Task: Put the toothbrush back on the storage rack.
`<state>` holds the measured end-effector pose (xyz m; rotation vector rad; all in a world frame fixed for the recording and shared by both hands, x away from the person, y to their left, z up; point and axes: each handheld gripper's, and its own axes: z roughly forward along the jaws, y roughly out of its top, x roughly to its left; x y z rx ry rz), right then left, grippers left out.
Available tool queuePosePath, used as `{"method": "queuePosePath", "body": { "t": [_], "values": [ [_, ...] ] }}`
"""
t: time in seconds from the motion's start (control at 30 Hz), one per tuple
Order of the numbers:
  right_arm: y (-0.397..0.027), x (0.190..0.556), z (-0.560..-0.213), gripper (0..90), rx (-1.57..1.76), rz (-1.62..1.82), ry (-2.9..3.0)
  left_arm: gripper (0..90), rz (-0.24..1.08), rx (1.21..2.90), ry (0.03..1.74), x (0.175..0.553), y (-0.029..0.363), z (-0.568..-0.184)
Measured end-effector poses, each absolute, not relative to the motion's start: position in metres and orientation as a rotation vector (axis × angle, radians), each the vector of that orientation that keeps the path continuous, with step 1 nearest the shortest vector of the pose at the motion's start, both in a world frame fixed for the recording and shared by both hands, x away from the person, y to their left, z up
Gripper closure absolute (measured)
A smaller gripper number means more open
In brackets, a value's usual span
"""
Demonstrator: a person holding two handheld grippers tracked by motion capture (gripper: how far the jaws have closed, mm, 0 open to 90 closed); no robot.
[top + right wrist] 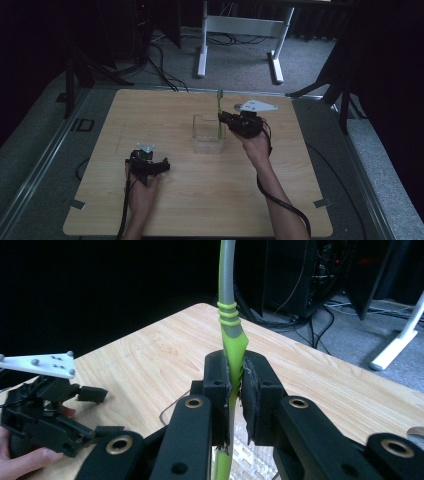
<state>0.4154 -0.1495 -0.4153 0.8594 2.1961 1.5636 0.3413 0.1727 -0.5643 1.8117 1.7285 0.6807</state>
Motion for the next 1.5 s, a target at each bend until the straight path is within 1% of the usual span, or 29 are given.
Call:
{"method": "queuePosePath", "body": {
  "t": [0.57,1.33,1.43,1.5],
  "values": [
    [-0.141,0.427,-0.431,81.7,0.871,1.508,2.193,3.0,0.680,1.812,1.729,0.341,0.173,-0.564],
    [-0.128,0.427,-0.460,81.0,0.835,1.333,2.274,3.0,0.680,1.813,1.728,0.341,0.173,-0.564],
    [-0.127,0.427,-0.465,80.3,0.847,1.305,2.304,3.0,0.681,1.815,1.728,0.341,0.173,-0.564],
    [-0.126,0.427,-0.467,77.9,0.834,1.273,2.321,3.0,0.680,1.816,1.728,0.341,0.173,-0.564]
  ]
}}
